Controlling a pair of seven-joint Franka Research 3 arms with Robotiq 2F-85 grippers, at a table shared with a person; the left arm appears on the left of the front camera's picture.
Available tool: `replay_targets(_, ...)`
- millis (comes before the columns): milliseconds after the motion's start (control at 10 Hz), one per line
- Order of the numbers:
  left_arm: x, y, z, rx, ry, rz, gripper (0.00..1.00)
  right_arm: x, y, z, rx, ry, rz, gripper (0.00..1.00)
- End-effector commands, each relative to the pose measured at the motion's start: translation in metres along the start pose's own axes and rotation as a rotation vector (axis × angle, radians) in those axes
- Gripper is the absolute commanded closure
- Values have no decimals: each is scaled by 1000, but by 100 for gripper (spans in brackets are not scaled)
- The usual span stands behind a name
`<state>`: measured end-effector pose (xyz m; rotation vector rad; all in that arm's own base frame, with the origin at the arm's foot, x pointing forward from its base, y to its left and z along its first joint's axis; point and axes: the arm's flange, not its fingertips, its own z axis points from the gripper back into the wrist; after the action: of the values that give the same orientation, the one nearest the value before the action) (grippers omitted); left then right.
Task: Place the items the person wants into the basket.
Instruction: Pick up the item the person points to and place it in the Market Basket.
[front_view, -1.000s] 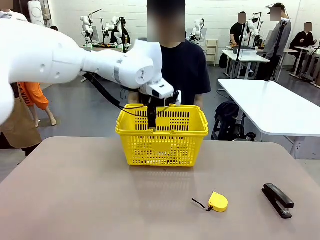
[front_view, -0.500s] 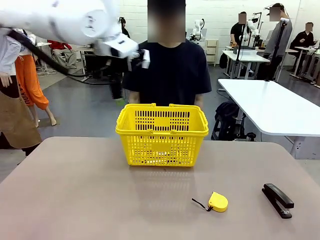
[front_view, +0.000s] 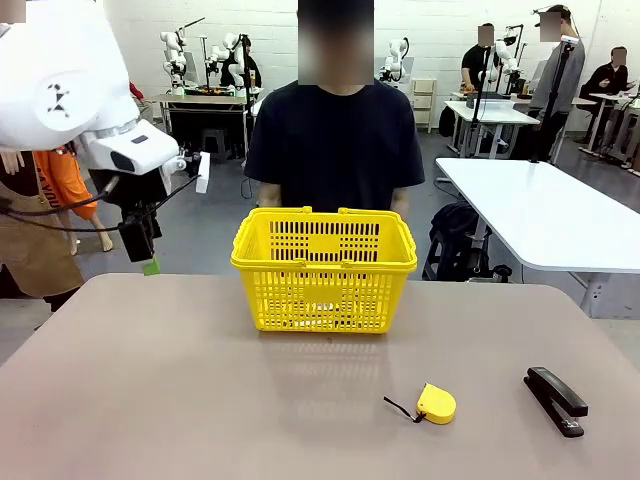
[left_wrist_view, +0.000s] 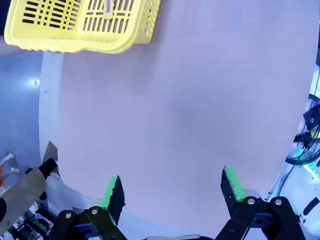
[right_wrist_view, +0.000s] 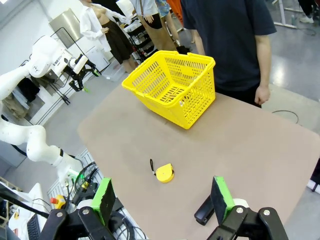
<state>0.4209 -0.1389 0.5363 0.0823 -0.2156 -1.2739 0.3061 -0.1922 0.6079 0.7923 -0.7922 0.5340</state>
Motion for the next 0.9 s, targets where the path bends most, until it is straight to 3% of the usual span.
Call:
replay_targets(0,20,-2,0,67,-47,34,0,1,0,-1,17,-31,12,0)
replay_targets(100,0,0,0,0,0,0,0,1,0,-1,17,-31,12,0)
replay_targets(800,0,0,0,0,0,0,0,1,0,-1,17,-31,12,0)
